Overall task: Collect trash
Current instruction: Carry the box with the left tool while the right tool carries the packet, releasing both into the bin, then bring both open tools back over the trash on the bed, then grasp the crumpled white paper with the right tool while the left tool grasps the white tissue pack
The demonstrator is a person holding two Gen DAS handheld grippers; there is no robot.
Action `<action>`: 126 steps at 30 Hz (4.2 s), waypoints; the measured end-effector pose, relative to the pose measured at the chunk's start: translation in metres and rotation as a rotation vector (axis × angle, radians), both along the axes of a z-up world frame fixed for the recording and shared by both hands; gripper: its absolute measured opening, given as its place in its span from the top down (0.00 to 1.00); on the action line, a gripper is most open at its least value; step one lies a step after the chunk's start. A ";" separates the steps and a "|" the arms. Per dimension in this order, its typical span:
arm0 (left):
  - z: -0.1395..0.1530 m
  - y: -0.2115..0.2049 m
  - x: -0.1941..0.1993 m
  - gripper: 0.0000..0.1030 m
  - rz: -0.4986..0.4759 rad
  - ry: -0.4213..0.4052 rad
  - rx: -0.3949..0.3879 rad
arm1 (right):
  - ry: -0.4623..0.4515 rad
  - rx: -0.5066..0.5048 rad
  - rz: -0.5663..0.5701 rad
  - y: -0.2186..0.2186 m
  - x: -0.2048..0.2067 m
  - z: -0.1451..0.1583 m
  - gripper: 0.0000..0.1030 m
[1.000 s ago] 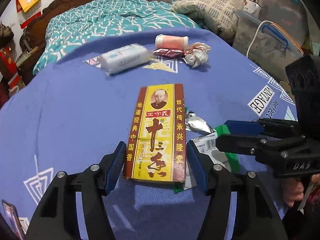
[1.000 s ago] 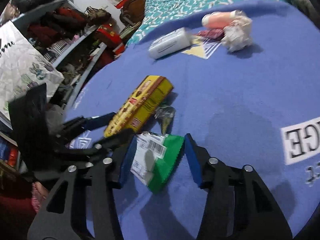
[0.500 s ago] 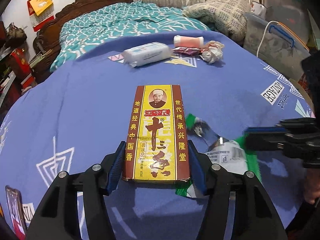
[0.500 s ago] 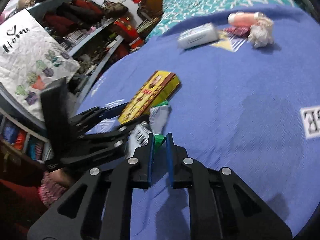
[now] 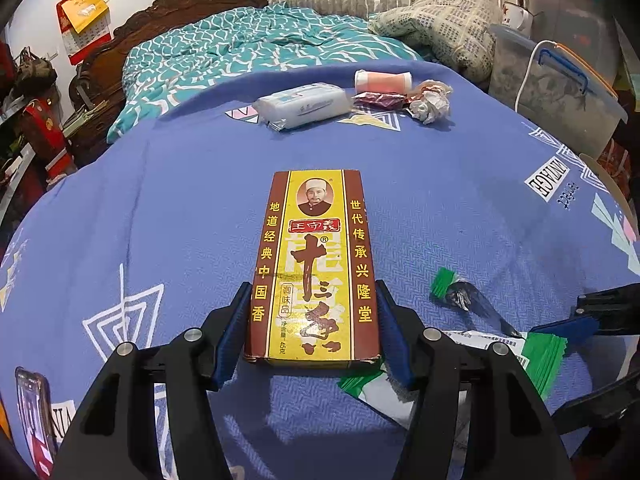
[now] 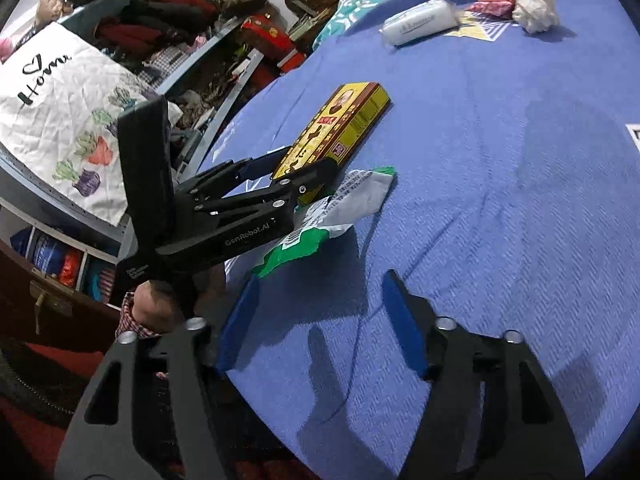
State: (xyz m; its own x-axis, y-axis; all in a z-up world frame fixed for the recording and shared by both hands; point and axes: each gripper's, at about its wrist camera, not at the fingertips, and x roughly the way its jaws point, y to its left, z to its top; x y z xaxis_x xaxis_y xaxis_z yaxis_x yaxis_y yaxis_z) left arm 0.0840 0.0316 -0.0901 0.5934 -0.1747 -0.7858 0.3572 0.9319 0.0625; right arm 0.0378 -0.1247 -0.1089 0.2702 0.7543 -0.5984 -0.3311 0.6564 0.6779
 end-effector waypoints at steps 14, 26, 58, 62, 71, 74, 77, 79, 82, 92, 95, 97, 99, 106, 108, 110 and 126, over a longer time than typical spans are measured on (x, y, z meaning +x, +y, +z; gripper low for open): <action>0.000 0.003 0.002 0.46 0.002 0.019 -0.025 | 0.063 0.118 0.005 -0.001 0.000 0.006 0.42; -0.001 0.003 0.004 0.46 0.004 0.024 -0.029 | 0.236 0.356 -0.101 -0.027 0.012 -0.020 0.71; 0.043 -0.415 -0.022 0.46 -0.799 0.242 -0.157 | -0.069 -0.096 -1.136 -0.480 -0.159 0.014 0.94; 0.031 -0.488 -0.031 0.45 -0.866 0.274 -0.114 | -0.010 -0.155 -1.169 -0.510 -0.154 -0.006 0.90; 0.017 -0.524 -0.020 0.22 -0.801 0.363 -0.136 | -0.093 -0.122 -1.234 -0.507 -0.161 -0.009 0.32; 0.027 -0.505 -0.018 0.22 -0.782 0.335 -0.169 | -0.130 -0.074 -1.276 -0.494 -0.167 0.007 0.32; 0.036 -0.472 -0.009 0.22 -0.747 0.318 -0.217 | -0.195 -0.067 -1.306 -0.481 -0.179 0.024 0.32; 0.042 -0.438 -0.003 0.22 -0.707 0.310 -0.246 | -0.237 -0.084 -1.302 -0.462 -0.178 0.043 0.31; 0.042 -0.383 0.006 0.22 -0.634 0.296 -0.268 | -0.266 -0.084 -1.229 -0.431 -0.156 0.063 0.31; 0.025 -0.151 0.074 0.22 -0.254 0.215 -0.270 | -0.207 -0.142 -0.780 -0.260 -0.020 0.075 0.31; 0.029 -0.092 0.107 0.22 -0.136 0.158 -0.213 | -0.180 -0.160 -0.674 -0.218 0.038 0.064 0.31; 0.036 -0.062 0.128 0.16 -0.090 0.110 -0.167 | -0.168 -0.171 -0.634 -0.196 0.070 0.058 0.31; 0.045 -0.041 0.153 0.08 -0.073 0.047 -0.114 | -0.160 -0.185 -0.610 -0.177 0.101 0.054 0.26; 0.036 -0.050 0.217 0.08 -0.227 -0.018 0.074 | -0.133 -0.252 -0.573 -0.150 0.191 0.035 0.21; 0.025 -0.062 0.227 0.08 -0.300 -0.024 0.134 | -0.116 -0.270 -0.576 -0.151 0.208 0.029 0.21; 0.014 -0.072 0.230 0.08 -0.364 -0.015 0.175 | -0.100 -0.283 -0.574 -0.151 0.219 0.022 0.21; 0.001 -0.080 0.166 0.39 -0.374 0.017 0.226 | -0.080 -0.270 -0.482 -0.136 0.139 0.017 0.63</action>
